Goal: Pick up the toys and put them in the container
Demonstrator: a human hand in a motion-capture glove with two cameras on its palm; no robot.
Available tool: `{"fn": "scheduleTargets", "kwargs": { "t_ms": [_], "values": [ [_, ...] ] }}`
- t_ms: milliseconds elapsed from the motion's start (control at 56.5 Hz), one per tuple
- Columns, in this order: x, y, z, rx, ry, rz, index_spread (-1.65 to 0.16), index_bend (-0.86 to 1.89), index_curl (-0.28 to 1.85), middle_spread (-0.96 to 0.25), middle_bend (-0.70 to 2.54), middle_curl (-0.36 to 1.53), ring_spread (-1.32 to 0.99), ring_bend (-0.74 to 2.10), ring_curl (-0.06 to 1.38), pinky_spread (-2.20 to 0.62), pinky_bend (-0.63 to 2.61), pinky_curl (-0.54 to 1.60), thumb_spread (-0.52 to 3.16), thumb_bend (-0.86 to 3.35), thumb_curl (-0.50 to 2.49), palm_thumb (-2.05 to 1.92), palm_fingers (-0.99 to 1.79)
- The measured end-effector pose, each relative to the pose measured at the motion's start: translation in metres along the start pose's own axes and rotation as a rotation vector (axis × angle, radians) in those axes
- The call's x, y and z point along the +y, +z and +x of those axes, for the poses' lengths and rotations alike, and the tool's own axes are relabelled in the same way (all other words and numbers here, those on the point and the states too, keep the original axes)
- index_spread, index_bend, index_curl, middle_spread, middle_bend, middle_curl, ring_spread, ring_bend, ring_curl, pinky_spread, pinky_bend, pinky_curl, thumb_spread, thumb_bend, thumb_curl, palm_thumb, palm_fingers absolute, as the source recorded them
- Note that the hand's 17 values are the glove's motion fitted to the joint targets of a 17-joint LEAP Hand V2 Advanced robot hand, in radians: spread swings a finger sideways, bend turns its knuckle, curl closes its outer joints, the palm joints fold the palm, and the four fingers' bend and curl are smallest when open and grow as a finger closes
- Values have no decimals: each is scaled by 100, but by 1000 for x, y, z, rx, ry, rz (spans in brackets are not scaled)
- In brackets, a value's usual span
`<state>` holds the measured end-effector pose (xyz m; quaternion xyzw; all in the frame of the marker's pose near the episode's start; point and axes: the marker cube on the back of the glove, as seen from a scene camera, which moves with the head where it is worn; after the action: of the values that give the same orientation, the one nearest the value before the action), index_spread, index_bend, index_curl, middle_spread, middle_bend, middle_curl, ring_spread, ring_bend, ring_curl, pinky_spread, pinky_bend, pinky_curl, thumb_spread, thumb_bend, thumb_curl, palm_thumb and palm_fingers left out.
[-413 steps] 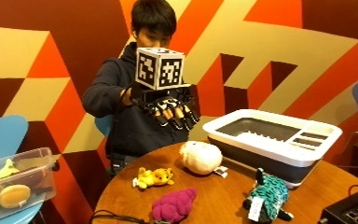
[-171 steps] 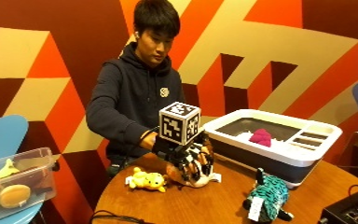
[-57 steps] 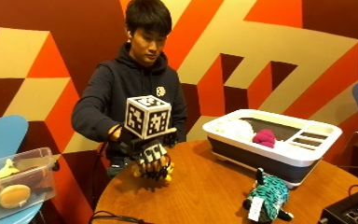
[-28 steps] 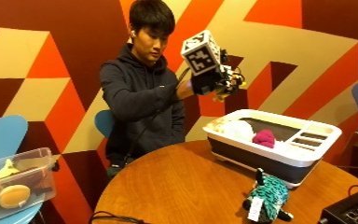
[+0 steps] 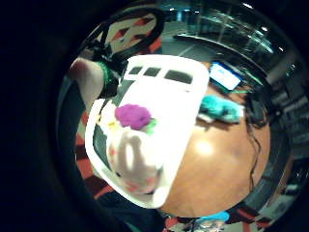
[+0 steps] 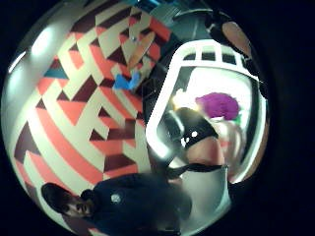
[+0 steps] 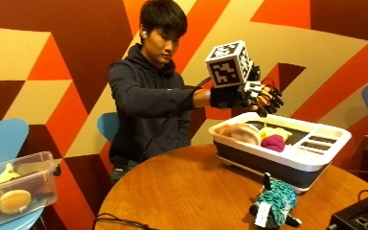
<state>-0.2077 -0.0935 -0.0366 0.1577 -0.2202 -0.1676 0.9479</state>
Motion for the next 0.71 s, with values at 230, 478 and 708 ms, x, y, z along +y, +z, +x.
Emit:
{"fn": "scheduleTargets", "kwargs": {
  "t_ms": [230, 478, 708],
  "values": [
    [12, -28, 122, 199, 191, -137, -28, 28, 35, -11, 35, 50, -21, 59, 32, -9, 85, 36, 140, 5, 42, 36, 6],
    [-11, 25, 180, 283, 187, -258, -28, 18, 36, -14, 26, 45, -16, 36, 24, -3, 78, 32, 139, 6, 41, 45, -8],
    [-43, 65, 196, 294, 178, -348, -27, 12, 32, -14, 16, 40, -14, 26, 23, -2, 76, 32, 129, 1, 38, 46, -15]
  ]
}}
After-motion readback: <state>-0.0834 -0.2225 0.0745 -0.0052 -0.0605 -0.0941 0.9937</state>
